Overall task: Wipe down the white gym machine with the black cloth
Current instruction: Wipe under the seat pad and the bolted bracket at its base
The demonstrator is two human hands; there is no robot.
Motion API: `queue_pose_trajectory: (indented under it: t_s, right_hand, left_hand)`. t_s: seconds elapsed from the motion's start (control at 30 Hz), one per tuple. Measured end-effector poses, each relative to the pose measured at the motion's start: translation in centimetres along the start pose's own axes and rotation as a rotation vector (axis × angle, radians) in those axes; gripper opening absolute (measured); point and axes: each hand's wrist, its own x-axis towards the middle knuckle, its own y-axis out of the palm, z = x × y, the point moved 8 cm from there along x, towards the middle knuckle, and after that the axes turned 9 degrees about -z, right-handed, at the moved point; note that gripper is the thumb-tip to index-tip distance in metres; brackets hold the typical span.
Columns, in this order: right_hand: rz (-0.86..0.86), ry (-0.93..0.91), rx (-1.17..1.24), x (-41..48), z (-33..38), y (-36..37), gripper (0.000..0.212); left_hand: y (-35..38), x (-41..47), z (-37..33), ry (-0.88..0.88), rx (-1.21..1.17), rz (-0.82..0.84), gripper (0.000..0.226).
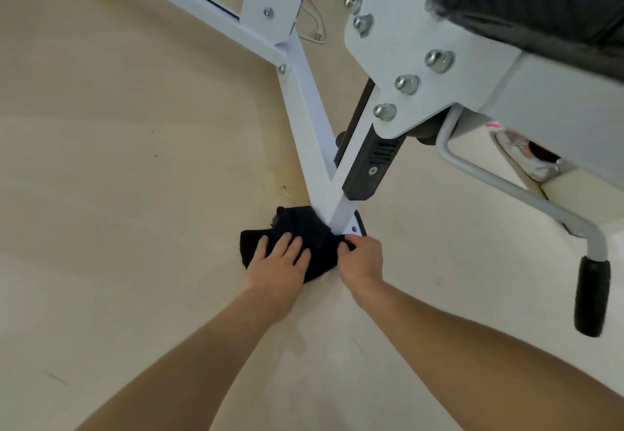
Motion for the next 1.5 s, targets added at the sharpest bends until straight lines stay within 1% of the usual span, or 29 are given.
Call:
queue_pose_trajectory:
  t_s: [0.03, 0.1, 0.13, 0.17, 0.2, 0.27, 0.3, 0.33, 0.4, 0.43, 0.47, 0.5, 0.57, 0.63, 0.67, 0.7, 0.8, 0.9, 0.97, 1.0, 1.07, 1.13, 1.2, 1.23, 1.27, 1.33, 1.4, 1.47, 1.5]
  right_hand:
    - [0.011, 0.012, -0.016, -0.1, -0.3, 0.6, 0.014]
    - [-0.083, 0.151, 0.13, -0.3, -1.0, 0.3, 0.026]
    - [-0.152, 0.194, 0.222, -0.5, -0.9, 0.1, 0.024]
    - [-0.198, 0.168, 0.262, -0.8, -0.3, 0.0, 0.017]
    - [-0.19, 0.083, 0.226, -1.3, 0.5, 0.4, 0.008]
    - [-0.06, -0.121, 0.103, -3.0, 1.8, 2.6, 0.013]
    - [0.011, -0.219, 0.0, -4.2, 2.1, 3.7, 0.02]
    - [0.048, -0.318, -0.116, -5.0, 2.0, 4.4, 0.03]
    - [0.054, -0.498, -0.319, -5.5, 1.7, 4.5, 0.052]
    - [0.071, -0.546, -0.399, -5.1, 1.3, 4.3, 0.062]
    - [0.098, -0.568, -0.465, -4.4, 0.7, 4.0, 0.066]
    - [0.132, -0.558, -0.52, -3.6, 0.1, 3.8, 0.062]
    - [0.162, -0.487, -0.532, -2.1, -0.7, 3.1, 0.048]
    - [0.192, -0.361, -0.51, -0.7, -1.3, 2.6, 0.051]
    - [0.214, -0.326, -0.517, -0.4, -1.3, 2.5, 0.054]
    - [0.225, -0.33, -0.534, -0.5, -0.8, 2.7, 0.055]
    - [0.206, -0.428, -0.529, -3.0, 1.3, 3.3, 0.043]
    - [0.217, -0.514, -0.451, -6.0, 3.5, 4.2, 0.036]
    - [0.221, -0.596, -0.434, -6.2, 5.2, 4.7, 0.035]
    - [0.244, -0.647, -0.451, -6.0, 6.1, 5.0, 0.038]
    - [0.315, -0.699, -0.54, -5.3, 7.3, 6.1, 0.055]
    - [0.372, -0.626, -0.656, -4.2, 7.4, 7.2, 0.08]
    - [0.397, -0.537, -0.701, -3.3, 7.2, 8.0, 0.098]
    - [0.398, -0.523, -0.708, -3.1, 7.3, 8.1, 0.101]
    - [0.396, -0.522, -0.702, -3.0, 7.3, 8.2, 0.1]
    - [0.392, -0.538, -0.661, -3.4, 7.1, 7.9, 0.091]
    - [0.372, -0.58, -0.623, -4.4, 6.5, 7.3, 0.078]
    - [0.346, -0.578, -0.582, -5.5, 5.5, 6.4, 0.065]
    - [0.334, -0.578, -0.568, -6.0, 5.1, 5.9, 0.058]
  left_hand:
    - [-0.1, 0.0, -0.5, 0.023, 0.013, -0.013, 0.079]
    - [-0.6, 0.3, -1.1, 0.04, 0.001, -0.07, 0.076]
    - [-0.8, 0.4, -1.1, 0.035, -0.014, -0.101, 0.073]
    - [-1.1, 0.5, -1.0, 0.019, -0.039, -0.12, 0.071]
    - [-1.3, 0.5, -0.7, -0.007, -0.077, -0.135, 0.066]
    - [-1.7, 0.3, 0.3, -0.072, -0.13, -0.172, 0.056]
    - [-1.9, 0.3, 0.9, -0.094, -0.136, -0.188, 0.051]
    - [-1.8, 0.3, 1.3, -0.102, -0.13, -0.193, 0.05]
    - [-1.4, 0.5, 1.1, -0.077, -0.108, -0.146, 0.052]
    - [-1.2, 0.6, 0.6, -0.041, -0.107, -0.108, 0.054]
    - [-1.1, 0.7, -0.2, -0.005, -0.114, -0.075, 0.057]
    - [-1.1, 0.9, -0.9, 0.025, -0.124, -0.055, 0.06]
    - [-1.0, 1.0, -2.1, 0.083, -0.135, -0.044, 0.068]
    - [-0.6, 1.1, -2.8, 0.121, -0.122, -0.048, 0.075]
    - [-0.4, 1.1, -2.6, 0.108, -0.108, -0.047, 0.076]
    - [-0.3, 1.1, -2.1, 0.082, -0.099, -0.055, 0.075]
    - [-0.5, 0.9, -0.5, 0.022, -0.137, -0.105, 0.059]
    - [-1.5, 0.4, 1.9, -0.047, -0.238, -0.245, 0.035]
    - [-2.4, 0.4, 3.2, -0.093, -0.261, -0.329, 0.014]
    - [-2.7, 0.6, 3.9, -0.141, -0.293, -0.37, 0.011]
    - [-3.3, 1.1, 5.0, -0.205, -0.363, -0.43, 0.021]
    - [-3.5, 1.5, 5.3, -0.211, -0.481, -0.434, 0.015]
    - [-2.6, 1.9, 4.9, -0.154, -0.49, -0.337, 0.04]
    - [-2.3, 1.9, 4.8, -0.13, -0.469, -0.279, 0.051]
    - [-2.1, 1.9, 4.7, -0.111, -0.45, -0.235, 0.057]
    - [-2.5, 1.7, 4.5, -0.085, -0.433, -0.211, 0.06]
    - [-2.7, 1.6, 4.3, -0.072, -0.405, -0.249, 0.052]
    - [-2.7, 1.3, 3.6, -0.068, -0.381, -0.316, 0.038]
    - [-2.4, 1.1, 3.1, -0.075, -0.365, -0.317, 0.032]
